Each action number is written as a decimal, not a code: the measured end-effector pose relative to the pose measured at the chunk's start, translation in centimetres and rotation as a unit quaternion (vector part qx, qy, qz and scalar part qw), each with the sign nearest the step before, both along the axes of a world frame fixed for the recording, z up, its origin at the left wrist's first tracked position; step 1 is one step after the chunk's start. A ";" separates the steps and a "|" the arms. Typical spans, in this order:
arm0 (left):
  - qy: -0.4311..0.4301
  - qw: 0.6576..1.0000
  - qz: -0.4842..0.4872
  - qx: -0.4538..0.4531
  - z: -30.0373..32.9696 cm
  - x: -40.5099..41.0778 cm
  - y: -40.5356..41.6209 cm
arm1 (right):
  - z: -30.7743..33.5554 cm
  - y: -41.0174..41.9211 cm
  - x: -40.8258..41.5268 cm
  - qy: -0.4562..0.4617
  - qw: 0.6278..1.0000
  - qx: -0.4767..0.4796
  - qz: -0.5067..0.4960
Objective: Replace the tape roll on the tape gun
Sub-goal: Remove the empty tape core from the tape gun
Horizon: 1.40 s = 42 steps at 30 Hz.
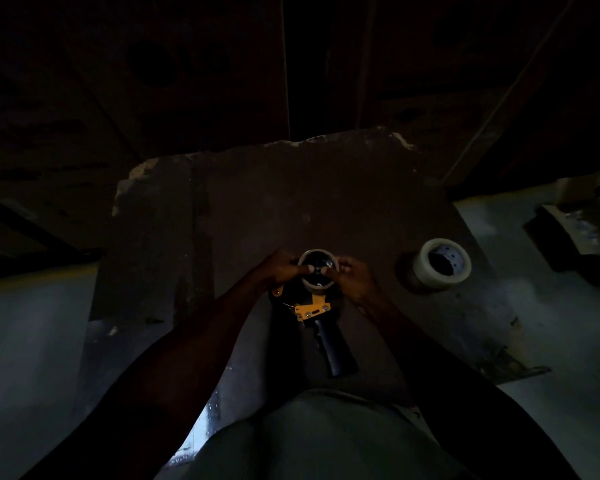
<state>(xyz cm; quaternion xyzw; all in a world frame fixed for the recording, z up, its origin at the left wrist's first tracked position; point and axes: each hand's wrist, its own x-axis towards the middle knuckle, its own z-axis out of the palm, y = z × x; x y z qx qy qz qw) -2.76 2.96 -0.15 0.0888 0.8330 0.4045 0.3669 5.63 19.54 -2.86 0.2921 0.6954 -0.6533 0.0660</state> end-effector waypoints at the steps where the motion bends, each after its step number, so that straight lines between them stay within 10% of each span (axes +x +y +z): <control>1: 0.002 1.000 -0.002 0.008 -0.1 0.0 0.0 | 0.0 0.0 0.0 -0.004 1.000 -0.004 0.000; 23: 0.032 0.999 -0.008 0.004 0.1 0.3 0.5 | 0.2 -0.2 -1.0 -0.042 0.993 0.102 0.037; 42: -0.041 0.996 0.056 0.063 1.0 -0.1 -1.1 | 2.4 0.9 -0.3 -0.076 0.984 -0.156 -0.041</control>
